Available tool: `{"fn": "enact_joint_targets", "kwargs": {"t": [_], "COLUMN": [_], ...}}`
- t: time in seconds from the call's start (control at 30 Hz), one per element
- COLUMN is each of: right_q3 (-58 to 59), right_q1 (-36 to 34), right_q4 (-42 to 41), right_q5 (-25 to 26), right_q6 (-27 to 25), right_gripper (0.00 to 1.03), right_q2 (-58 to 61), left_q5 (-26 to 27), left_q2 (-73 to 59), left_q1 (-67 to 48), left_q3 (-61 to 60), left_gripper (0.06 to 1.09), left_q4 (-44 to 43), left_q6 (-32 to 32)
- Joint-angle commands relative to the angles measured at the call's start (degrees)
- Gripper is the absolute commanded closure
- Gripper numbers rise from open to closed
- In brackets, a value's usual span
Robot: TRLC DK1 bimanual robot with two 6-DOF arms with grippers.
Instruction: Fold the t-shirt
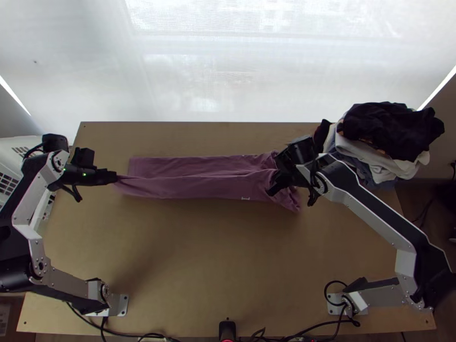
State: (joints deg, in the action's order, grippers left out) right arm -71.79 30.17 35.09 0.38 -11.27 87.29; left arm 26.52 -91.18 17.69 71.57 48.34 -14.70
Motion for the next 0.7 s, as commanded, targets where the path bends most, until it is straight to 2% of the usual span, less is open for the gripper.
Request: {"fn": "enact_joint_targets", "kwargs": {"t": [0.0,0.67], "right_q3": [-4.68,-20.85], "right_q1": [-3.37,-7.41], "right_q4": [-2.04,-3.89], "right_q5": [-0.03,-0.12], "right_q6": [-1.56,-4.03], "right_gripper": [1.0,1.0], "right_q2": [6.05,23.54], "left_q5": [-0.07,-1.3], "left_q2": [-6.56,-19.48], "left_q1": [-1.7,-4.77], "left_q3": [6.74,16.67], "left_gripper": [1.05,1.05], "left_q4": [-1.93,-2.55], "left_q6": [2.83,4.86]}}
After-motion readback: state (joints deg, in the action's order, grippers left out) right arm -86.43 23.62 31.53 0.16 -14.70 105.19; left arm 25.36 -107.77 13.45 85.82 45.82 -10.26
